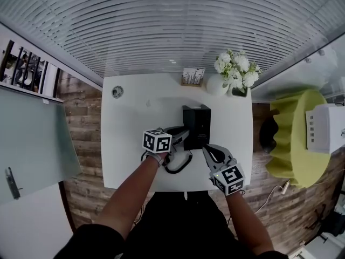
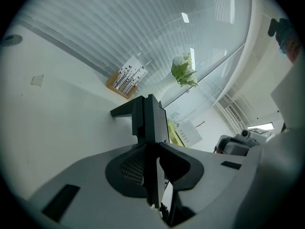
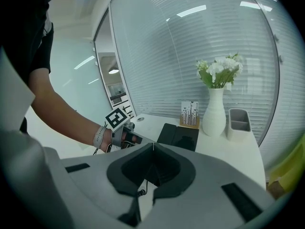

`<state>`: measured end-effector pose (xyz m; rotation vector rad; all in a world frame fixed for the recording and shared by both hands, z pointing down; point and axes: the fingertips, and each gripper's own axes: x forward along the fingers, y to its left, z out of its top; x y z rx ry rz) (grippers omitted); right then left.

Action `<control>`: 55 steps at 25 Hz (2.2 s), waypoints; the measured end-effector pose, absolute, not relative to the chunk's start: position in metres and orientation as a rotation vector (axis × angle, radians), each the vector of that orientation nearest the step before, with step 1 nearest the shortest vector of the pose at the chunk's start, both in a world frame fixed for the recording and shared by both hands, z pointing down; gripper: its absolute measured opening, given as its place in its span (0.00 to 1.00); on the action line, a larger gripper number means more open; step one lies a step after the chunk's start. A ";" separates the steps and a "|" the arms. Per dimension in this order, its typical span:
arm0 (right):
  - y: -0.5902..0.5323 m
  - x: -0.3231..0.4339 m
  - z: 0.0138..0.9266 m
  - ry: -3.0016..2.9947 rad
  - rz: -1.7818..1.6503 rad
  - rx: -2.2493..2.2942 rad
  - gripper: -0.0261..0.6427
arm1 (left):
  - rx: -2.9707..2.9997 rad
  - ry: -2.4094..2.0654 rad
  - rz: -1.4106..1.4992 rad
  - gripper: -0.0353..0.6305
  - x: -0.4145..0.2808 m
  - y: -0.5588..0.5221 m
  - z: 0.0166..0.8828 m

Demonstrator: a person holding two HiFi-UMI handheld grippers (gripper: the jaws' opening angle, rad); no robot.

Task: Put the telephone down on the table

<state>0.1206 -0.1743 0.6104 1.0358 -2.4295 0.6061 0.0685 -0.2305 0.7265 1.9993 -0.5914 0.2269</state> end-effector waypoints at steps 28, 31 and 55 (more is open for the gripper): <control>-0.155 0.102 0.563 -2.493 0.489 1.053 0.07 | 2.095 -0.541 0.143 0.17 0.048 -0.186 0.628; -0.155 0.099 0.555 -2.510 0.476 1.080 0.07 | 2.112 -0.547 0.138 0.17 0.041 -0.181 0.615; -0.110 0.051 0.505 -2.738 0.342 0.786 0.07 | 2.136 -0.839 0.113 0.17 -0.010 -0.115 0.560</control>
